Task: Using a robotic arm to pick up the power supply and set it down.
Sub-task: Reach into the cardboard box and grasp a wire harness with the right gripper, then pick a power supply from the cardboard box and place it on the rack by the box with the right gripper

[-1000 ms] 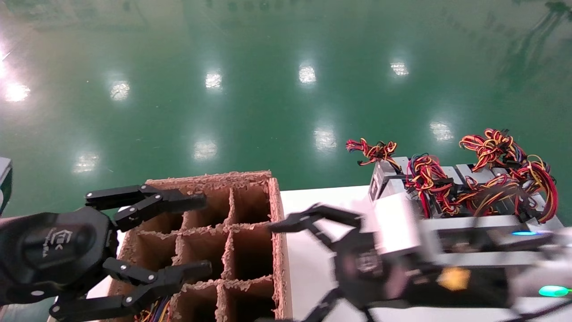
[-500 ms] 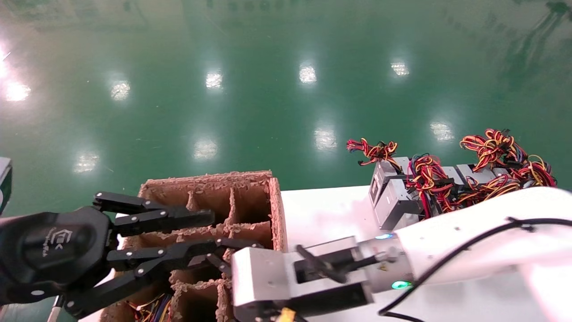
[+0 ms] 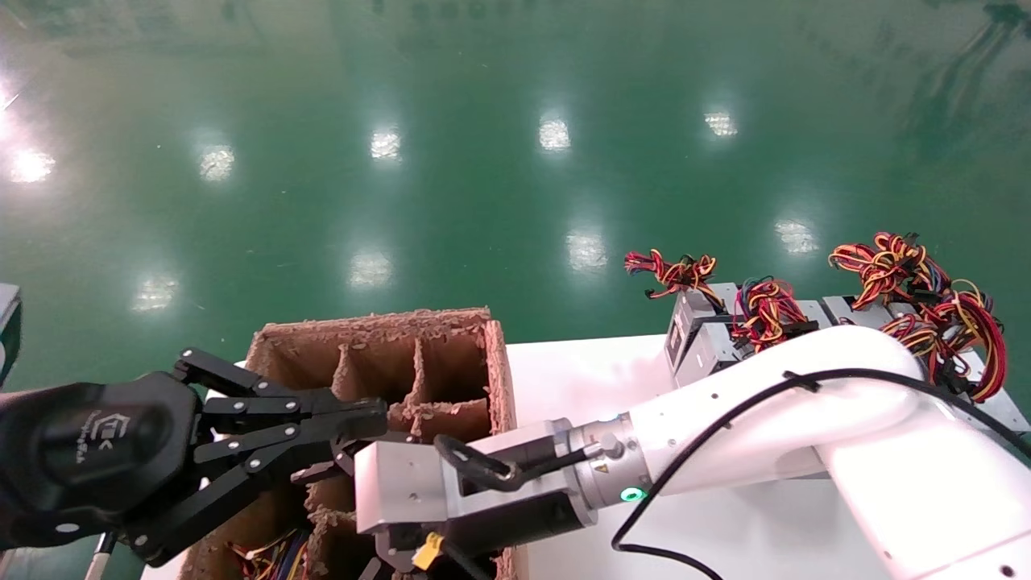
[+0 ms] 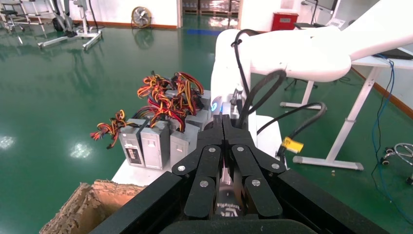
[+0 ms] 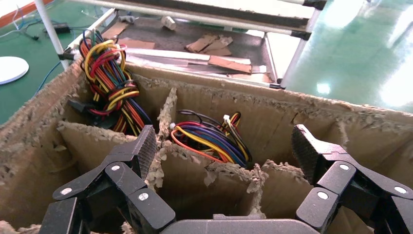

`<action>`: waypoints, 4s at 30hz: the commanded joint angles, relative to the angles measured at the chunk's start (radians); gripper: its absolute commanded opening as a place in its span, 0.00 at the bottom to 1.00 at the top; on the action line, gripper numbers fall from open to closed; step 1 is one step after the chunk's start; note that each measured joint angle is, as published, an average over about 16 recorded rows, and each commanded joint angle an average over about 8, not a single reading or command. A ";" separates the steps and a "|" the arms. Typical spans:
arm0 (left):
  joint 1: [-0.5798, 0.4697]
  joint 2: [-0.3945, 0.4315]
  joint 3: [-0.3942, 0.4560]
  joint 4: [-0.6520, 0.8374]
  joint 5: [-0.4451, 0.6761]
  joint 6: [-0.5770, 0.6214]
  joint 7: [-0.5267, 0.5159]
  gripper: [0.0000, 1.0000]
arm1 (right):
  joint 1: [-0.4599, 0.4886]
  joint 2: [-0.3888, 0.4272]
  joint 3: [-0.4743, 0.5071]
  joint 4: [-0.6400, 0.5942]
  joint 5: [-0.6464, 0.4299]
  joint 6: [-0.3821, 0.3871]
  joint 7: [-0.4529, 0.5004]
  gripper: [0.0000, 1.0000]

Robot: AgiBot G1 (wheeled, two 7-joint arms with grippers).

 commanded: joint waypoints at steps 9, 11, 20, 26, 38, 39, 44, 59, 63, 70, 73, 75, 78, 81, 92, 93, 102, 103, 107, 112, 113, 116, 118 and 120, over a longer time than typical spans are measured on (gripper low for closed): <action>0.000 0.000 0.000 0.000 0.000 0.000 0.000 0.00 | 0.019 -0.050 -0.025 -0.078 -0.019 -0.008 -0.057 0.00; 0.000 0.000 0.000 0.000 0.000 0.000 0.000 0.00 | 0.016 -0.056 -0.028 -0.084 -0.018 -0.003 -0.062 0.00; 0.000 0.000 0.000 0.000 0.000 0.000 0.000 0.00 | 0.005 -0.067 -0.051 -0.098 -0.006 0.030 -0.072 0.00; 0.000 0.000 0.000 0.000 0.000 0.000 0.000 0.00 | 0.008 -0.069 -0.070 -0.112 0.010 0.042 -0.080 0.00; 0.000 0.000 0.000 0.000 0.000 0.000 0.000 0.00 | 0.017 -0.069 -0.110 -0.137 0.039 0.058 -0.091 0.00; 0.000 0.000 0.000 0.000 0.000 0.000 0.000 0.00 | 0.017 -0.068 -0.113 -0.139 0.044 0.057 -0.091 0.00; 0.000 0.000 0.000 0.000 0.000 0.000 0.000 0.00 | 0.018 -0.061 -0.116 -0.153 0.071 0.050 -0.087 0.00; 0.000 0.000 0.000 0.000 0.000 0.000 0.000 0.00 | 0.012 -0.032 -0.100 -0.138 0.140 0.022 -0.051 0.00; 0.000 0.000 0.000 0.000 0.000 0.000 0.000 0.00 | 0.012 -0.009 -0.075 -0.111 0.184 0.013 -0.018 0.00; 0.000 0.000 0.000 0.000 0.000 0.000 0.000 0.00 | 0.009 0.073 -0.024 0.020 0.265 0.000 0.064 0.00; 0.000 0.000 0.000 0.000 0.000 0.000 0.000 0.00 | -0.003 0.122 -0.009 0.120 0.282 0.011 0.109 0.00; 0.000 0.000 0.000 0.000 0.000 0.000 0.000 0.00 | -0.016 0.153 0.000 0.191 0.288 0.027 0.143 0.00; 0.000 0.000 0.000 0.000 0.000 0.000 0.000 0.00 | -0.039 0.200 0.011 0.293 0.295 0.058 0.194 0.00; 0.000 0.000 0.000 0.000 0.000 0.000 0.000 0.00 | -0.057 0.242 0.023 0.374 0.303 0.083 0.238 0.00; 0.000 0.000 0.000 0.000 0.000 0.000 0.000 0.00 | -0.047 0.340 0.088 0.437 0.413 0.045 0.289 0.00; 0.000 0.000 0.000 0.000 0.000 0.000 0.000 0.00 | -0.044 0.345 0.094 0.437 0.429 0.037 0.293 0.00; 0.000 0.000 0.000 0.000 0.000 0.000 0.000 0.00 | -0.031 0.391 0.165 0.432 0.601 -0.006 0.348 0.00; 0.000 0.000 0.000 0.000 0.000 0.000 0.000 0.00 | -0.033 0.398 0.176 0.430 0.621 -0.003 0.354 0.00; 0.000 0.000 0.000 0.000 0.000 0.000 0.000 0.00 | -0.043 0.431 0.221 0.422 0.697 0.013 0.373 0.00; 0.000 0.000 0.000 0.000 0.000 0.000 0.000 0.00 | -0.049 0.486 0.271 0.416 0.747 0.033 0.381 0.00; 0.000 0.000 0.000 0.000 0.000 0.000 0.000 0.00 | -0.051 0.502 0.279 0.416 0.750 0.037 0.382 0.00; 0.000 0.000 0.000 0.000 0.000 0.000 0.000 0.00 | -0.060 0.563 0.306 0.415 0.751 0.053 0.385 0.00; 0.000 0.000 0.000 0.000 0.000 0.000 0.000 0.00 | -0.071 0.612 0.326 0.415 0.750 0.065 0.387 0.00; 0.000 0.000 0.000 0.000 0.000 0.000 0.000 0.00 | -0.084 0.663 0.346 0.414 0.748 0.078 0.387 0.00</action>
